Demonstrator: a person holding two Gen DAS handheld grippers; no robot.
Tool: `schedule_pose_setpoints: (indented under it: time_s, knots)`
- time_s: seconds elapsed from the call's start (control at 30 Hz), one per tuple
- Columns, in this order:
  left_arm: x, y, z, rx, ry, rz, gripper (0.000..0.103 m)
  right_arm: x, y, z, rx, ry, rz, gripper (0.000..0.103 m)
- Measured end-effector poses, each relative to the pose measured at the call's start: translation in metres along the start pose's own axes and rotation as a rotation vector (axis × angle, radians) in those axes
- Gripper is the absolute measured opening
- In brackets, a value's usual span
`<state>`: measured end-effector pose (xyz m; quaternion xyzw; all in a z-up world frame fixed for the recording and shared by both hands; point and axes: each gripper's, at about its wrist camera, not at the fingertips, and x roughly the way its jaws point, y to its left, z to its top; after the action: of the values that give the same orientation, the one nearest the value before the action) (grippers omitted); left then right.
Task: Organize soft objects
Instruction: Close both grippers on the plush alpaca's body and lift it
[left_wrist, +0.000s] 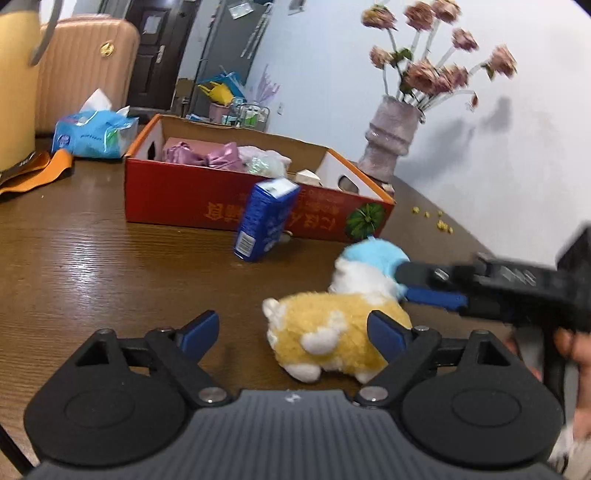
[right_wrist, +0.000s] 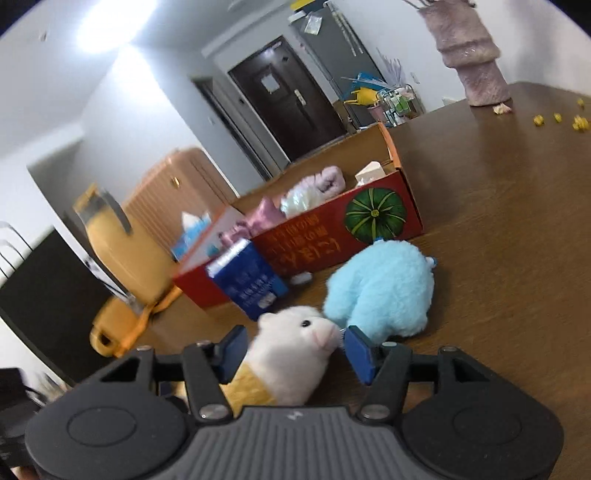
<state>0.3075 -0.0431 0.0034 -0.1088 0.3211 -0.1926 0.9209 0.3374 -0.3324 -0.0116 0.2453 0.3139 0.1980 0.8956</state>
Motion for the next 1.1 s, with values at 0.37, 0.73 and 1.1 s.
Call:
schedule_pose_setpoints:
  time_s: [0.37, 0.73, 1.1]
  knots:
    - [0.012, 0.01, -0.002, -0.201, 0.118, -0.167, 0.049, -0.007, -0.002, -0.025, 0.115, 0.001, 0.037, 0.034]
    - [0.003, 0.017, -0.014, -0.298, 0.147, -0.197, 0.067, -0.025, 0.008, -0.03, 0.027, 0.009, 0.032, 0.046]
    - [0.01, 0.01, 0.004, -0.3, 0.112, -0.252, 0.051, -0.022, -0.002, -0.024, 0.142, 0.007, 0.077, 0.042]
